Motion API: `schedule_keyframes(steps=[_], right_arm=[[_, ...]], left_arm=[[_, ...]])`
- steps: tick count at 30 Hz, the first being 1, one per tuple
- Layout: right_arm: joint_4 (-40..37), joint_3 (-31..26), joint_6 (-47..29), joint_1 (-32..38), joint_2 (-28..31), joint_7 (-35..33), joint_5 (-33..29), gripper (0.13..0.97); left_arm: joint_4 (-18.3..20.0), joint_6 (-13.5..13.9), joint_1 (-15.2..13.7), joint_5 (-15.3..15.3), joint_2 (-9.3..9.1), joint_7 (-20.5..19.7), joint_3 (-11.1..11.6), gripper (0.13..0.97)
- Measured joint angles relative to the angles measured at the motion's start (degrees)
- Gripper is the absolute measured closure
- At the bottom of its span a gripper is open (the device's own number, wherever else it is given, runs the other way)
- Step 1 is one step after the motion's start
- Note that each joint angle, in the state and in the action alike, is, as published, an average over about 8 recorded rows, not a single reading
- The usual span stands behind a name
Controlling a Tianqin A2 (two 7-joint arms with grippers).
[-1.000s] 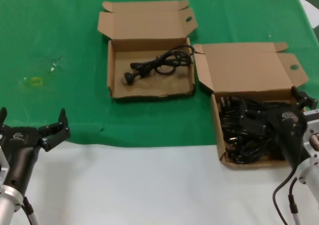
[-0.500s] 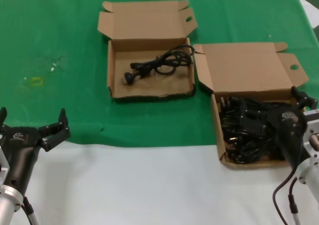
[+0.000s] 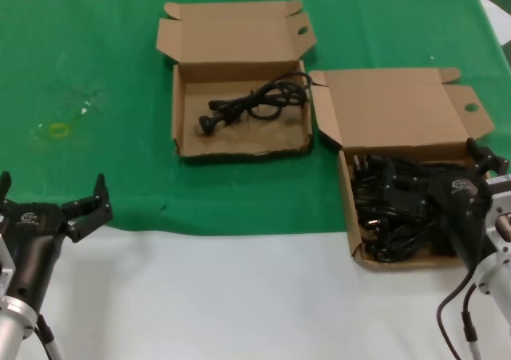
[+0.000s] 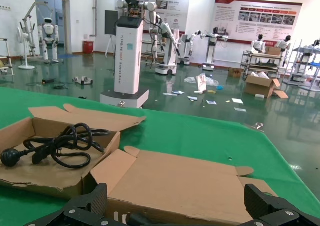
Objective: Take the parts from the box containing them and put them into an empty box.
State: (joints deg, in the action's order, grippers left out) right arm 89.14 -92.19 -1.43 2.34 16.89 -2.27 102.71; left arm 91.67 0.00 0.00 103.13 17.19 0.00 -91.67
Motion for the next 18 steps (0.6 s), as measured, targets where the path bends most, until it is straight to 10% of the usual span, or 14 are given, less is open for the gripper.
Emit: schedule_keyframes(steps=[18], right_arm=[[0.0, 0.0, 0.0, 0.0, 0.0, 0.0, 0.0, 0.129]], left_arm=[[0.0, 0.0, 0.0, 0.0, 0.0, 0.0, 0.0, 0.132]])
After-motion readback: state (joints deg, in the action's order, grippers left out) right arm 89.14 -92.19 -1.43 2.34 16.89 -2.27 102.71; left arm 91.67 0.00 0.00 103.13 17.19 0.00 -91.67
